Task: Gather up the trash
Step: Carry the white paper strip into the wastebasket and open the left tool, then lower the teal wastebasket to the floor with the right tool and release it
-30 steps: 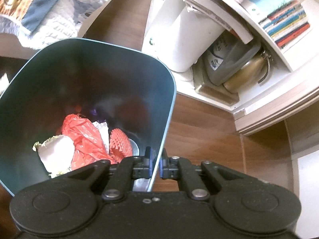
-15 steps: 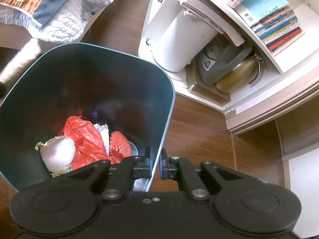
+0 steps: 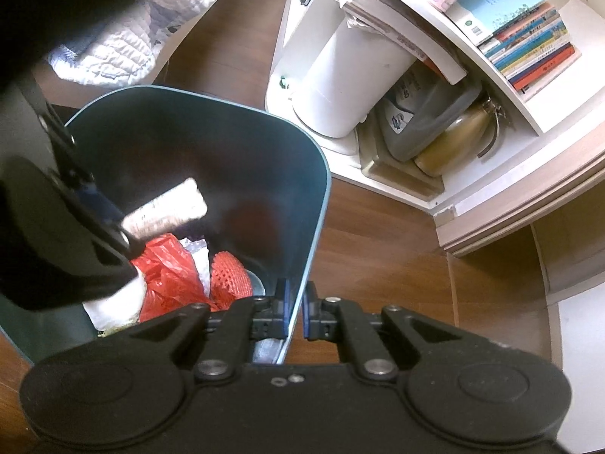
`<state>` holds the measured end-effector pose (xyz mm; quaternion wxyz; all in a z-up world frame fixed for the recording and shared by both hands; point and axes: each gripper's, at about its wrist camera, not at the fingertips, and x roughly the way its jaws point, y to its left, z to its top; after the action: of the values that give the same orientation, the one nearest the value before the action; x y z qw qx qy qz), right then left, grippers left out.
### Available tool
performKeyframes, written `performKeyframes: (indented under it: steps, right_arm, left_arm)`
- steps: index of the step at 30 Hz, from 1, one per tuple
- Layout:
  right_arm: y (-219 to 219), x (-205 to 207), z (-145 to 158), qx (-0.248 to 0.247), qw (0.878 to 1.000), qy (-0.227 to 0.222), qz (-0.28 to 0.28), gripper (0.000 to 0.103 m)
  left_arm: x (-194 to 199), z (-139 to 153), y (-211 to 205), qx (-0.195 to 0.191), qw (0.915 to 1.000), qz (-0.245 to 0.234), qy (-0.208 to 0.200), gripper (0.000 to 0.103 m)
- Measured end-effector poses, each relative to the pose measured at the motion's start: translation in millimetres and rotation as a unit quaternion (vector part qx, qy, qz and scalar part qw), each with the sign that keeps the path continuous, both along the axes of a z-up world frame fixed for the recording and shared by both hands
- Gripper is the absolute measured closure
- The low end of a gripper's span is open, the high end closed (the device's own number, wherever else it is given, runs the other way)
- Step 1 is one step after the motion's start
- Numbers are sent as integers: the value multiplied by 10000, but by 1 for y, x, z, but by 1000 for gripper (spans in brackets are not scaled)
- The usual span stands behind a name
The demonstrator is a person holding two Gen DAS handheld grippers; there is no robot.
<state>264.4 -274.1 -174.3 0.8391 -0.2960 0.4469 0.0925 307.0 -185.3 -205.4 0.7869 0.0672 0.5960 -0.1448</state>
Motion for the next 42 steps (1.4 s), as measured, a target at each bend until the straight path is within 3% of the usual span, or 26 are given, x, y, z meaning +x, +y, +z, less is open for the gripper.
performKeyframes:
  steps: [8, 11, 12, 15, 16, 22, 25, 35, 38, 42]
  right_arm:
    - [-4, 9, -3, 66, 9999, 68, -126, 97]
    - [-9, 13, -4, 143, 9995, 123, -239, 97]
    - [-12, 14, -4, 191, 9993, 150, -299, 97]
    - [-30, 22, -7, 496, 9961, 324, -651, 97]
    - [-37, 25, -8, 593, 9944, 390, -784, 97]
    - [-61, 28, -13, 818, 9879, 553, -1200, 97]
    - [-59, 23, -17, 603, 9890, 561, -1225, 87]
    - [-59, 4, -14, 490, 9891, 621, -1241, 75]
    - [-59, -7, 2, 563, 9881, 475, -1347, 73]
    - [-66, -31, 44, 1267, 9785, 90, -1625, 68]
  left_arm:
    - [-1, -4, 10, -172, 9996, 197, 135, 80]
    - [-4, 0, 13, -177, 9996, 208, 43, 74]
    - [-5, 3, 14, -199, 9996, 219, 23, 69]
    - [-9, 13, 21, -300, 9991, 286, -109, 40]
    - [-10, 15, 24, -322, 9989, 294, -155, 38]
    - [-22, 39, 29, -466, 9981, 122, -372, 38]
    - [-27, 55, 28, -482, 9976, 9, -491, 38]
    - [-45, 99, 34, -548, 9948, -11, -854, 36]
    - [-54, 116, 37, -543, 9935, 37, -1002, 35]
    - [-69, 138, 40, -577, 9912, 69, -1192, 32]
